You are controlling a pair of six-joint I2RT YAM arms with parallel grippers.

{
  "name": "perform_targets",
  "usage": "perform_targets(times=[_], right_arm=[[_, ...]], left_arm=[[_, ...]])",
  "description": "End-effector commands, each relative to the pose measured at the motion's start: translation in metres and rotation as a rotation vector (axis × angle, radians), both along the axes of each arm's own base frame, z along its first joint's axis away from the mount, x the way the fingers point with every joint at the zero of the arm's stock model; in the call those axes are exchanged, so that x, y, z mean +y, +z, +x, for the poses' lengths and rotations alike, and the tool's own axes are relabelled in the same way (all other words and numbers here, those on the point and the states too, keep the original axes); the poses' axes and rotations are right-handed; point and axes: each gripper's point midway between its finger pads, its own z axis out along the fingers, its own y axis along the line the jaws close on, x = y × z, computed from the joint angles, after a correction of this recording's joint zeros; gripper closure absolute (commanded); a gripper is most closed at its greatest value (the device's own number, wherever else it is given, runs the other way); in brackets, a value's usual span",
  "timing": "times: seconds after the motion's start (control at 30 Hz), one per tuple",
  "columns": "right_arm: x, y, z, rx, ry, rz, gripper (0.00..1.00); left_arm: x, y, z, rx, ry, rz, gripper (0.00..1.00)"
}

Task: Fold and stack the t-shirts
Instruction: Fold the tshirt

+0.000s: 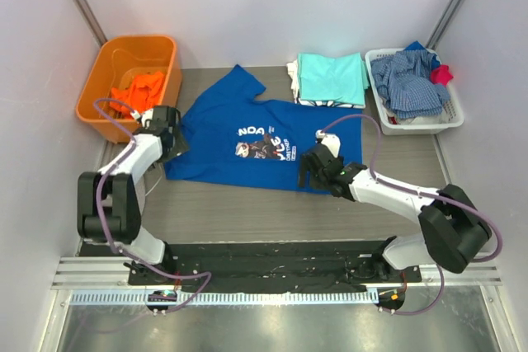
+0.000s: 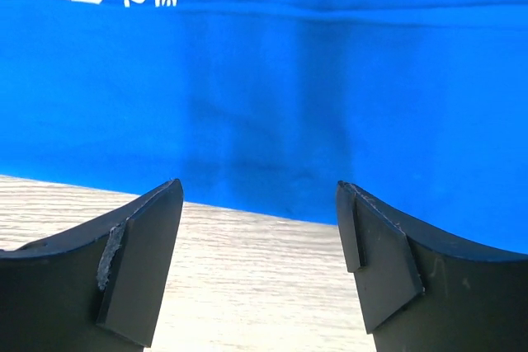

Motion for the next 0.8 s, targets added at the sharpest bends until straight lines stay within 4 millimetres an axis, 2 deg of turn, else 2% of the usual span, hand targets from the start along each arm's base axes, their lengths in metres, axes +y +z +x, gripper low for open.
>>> perform_targets(times=[0.0,0.1,0.23,0.47,0.77], right_arm=[[-0.019,0.018,0.007,-0.059,-0.054,-0.047,0.17],[-0.027,0.012,0.007,-0.045,-0.072,-0.067,0.17],[-0.035,-0.011,0.007,-0.001,-0.095,-0.097,0.17],[-0.046,-0.030,0.006,0.046,-0.140,-0.128,0.17],[-0.066,-0.031,-0.028,0.143,-0.229,-0.120,0.17]], left_arm=[[-0.004,0.062,0.013,-0.238,0.034,-0.028,0.00],[-0.013,0.073,0.008,-0.274,0.014,-0.059,0.00],[-0.022,0.092,-0.004,-0.341,-0.009,-0.096,0.00],[-0.024,0.097,-0.017,-0.367,-0.022,-0.107,0.00],[-0.033,0.099,-0.029,-0.381,-0.048,-0.155,0.00]])
